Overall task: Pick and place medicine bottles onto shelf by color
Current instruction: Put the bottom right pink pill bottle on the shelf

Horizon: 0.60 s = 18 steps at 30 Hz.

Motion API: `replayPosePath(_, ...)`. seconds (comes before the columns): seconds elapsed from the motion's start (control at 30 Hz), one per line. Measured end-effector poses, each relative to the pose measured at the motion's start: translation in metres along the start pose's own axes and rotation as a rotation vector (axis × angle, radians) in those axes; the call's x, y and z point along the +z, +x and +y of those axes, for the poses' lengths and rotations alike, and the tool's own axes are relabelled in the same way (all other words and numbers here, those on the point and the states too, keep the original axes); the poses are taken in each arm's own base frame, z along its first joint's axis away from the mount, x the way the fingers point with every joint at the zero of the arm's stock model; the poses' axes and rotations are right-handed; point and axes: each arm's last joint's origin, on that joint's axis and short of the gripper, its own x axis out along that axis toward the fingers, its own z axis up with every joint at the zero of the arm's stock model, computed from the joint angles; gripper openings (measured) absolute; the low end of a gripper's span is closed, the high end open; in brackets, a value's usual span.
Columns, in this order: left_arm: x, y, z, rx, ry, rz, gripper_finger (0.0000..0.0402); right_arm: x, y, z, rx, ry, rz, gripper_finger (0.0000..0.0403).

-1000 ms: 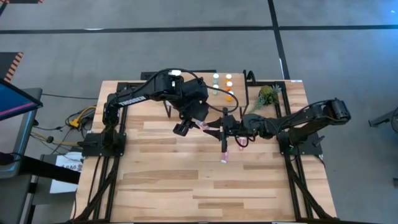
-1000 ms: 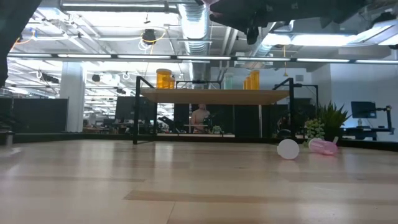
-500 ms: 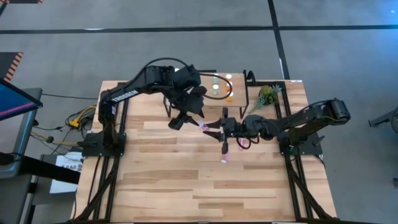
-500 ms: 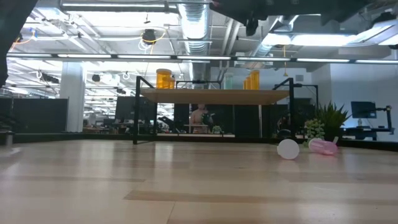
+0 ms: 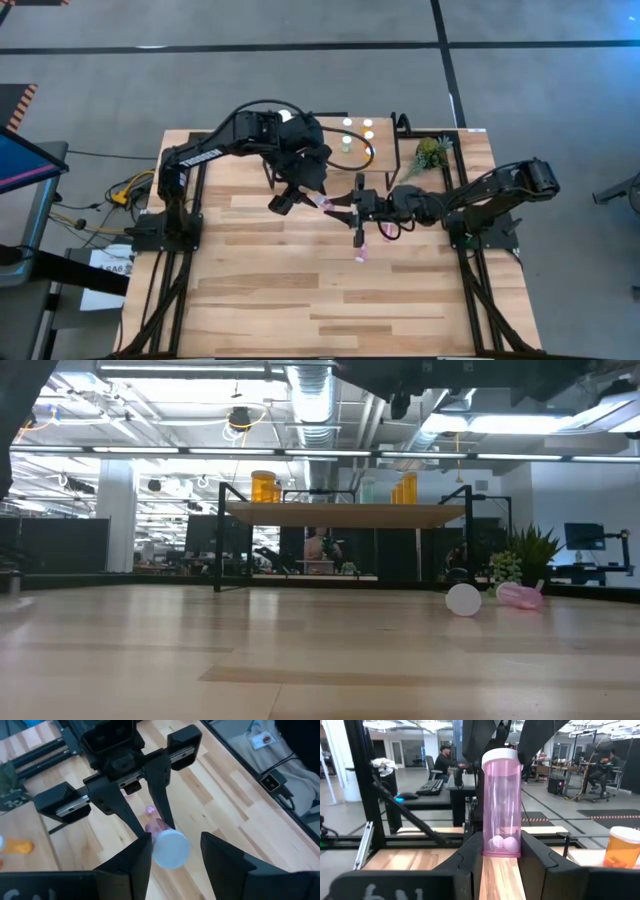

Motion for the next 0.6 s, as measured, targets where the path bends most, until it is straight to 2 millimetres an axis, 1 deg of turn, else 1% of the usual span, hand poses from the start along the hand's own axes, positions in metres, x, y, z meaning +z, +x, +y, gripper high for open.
replayPosePath(0.33,-0.0003,0.0001,0.0007,0.024,-0.004,0.015,0.0155,0.0019,0.0000,-0.0004,-0.007,0.006,-0.019,0.0113)
replayPosePath(0.6,-0.0015,0.0048,0.0042,0.068,-0.005,0.039,0.0155,0.0034,-0.0002,0.0002,-0.008,0.017,-0.034,0.0113)
